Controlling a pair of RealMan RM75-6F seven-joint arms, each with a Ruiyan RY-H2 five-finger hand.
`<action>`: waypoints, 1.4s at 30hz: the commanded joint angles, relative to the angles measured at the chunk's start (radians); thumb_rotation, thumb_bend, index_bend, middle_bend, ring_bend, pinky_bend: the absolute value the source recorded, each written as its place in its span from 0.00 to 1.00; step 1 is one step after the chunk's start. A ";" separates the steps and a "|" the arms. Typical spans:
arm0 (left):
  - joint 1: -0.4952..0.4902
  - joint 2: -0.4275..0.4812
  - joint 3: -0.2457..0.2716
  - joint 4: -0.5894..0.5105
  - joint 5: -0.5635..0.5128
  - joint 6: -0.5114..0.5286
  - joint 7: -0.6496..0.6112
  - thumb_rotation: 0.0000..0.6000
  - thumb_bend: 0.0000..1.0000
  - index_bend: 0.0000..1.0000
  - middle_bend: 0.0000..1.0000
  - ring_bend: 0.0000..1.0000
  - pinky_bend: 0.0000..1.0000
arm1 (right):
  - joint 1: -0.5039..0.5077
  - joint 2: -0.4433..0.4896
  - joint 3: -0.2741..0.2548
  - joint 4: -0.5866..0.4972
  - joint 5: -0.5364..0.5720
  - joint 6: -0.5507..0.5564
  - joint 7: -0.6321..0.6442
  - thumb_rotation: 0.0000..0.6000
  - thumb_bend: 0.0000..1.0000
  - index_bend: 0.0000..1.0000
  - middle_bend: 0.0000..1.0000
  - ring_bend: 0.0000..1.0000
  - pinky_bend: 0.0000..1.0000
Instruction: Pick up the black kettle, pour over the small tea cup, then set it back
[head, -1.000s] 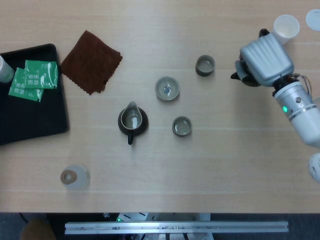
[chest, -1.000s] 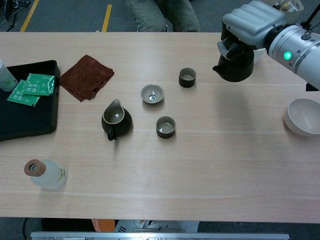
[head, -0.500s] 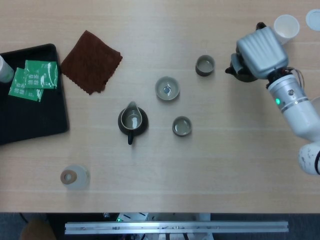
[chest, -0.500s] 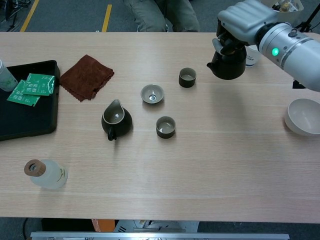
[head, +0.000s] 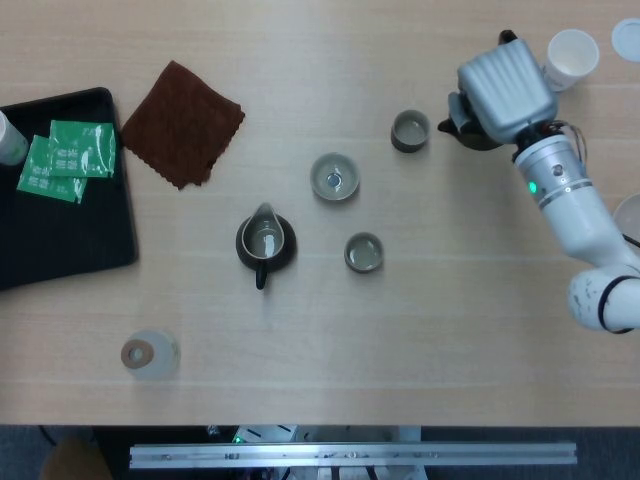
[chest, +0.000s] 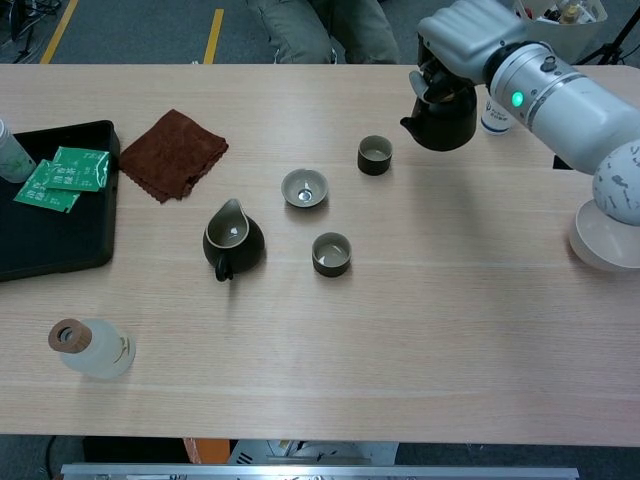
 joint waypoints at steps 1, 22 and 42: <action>-0.003 0.004 0.000 -0.009 0.011 0.002 0.005 1.00 0.36 0.16 0.10 0.03 0.05 | 0.013 -0.018 0.002 0.021 0.006 -0.007 -0.017 0.68 0.51 0.87 0.88 0.74 0.33; -0.022 -0.003 0.015 -0.035 0.055 -0.018 0.035 1.00 0.36 0.16 0.10 0.03 0.05 | 0.083 -0.104 0.010 0.134 0.073 -0.022 -0.151 0.68 0.51 0.87 0.88 0.74 0.32; -0.020 -0.007 0.017 -0.039 0.056 -0.011 0.041 1.00 0.36 0.16 0.10 0.03 0.05 | 0.135 -0.184 -0.015 0.237 0.095 -0.039 -0.278 0.68 0.51 0.87 0.88 0.74 0.32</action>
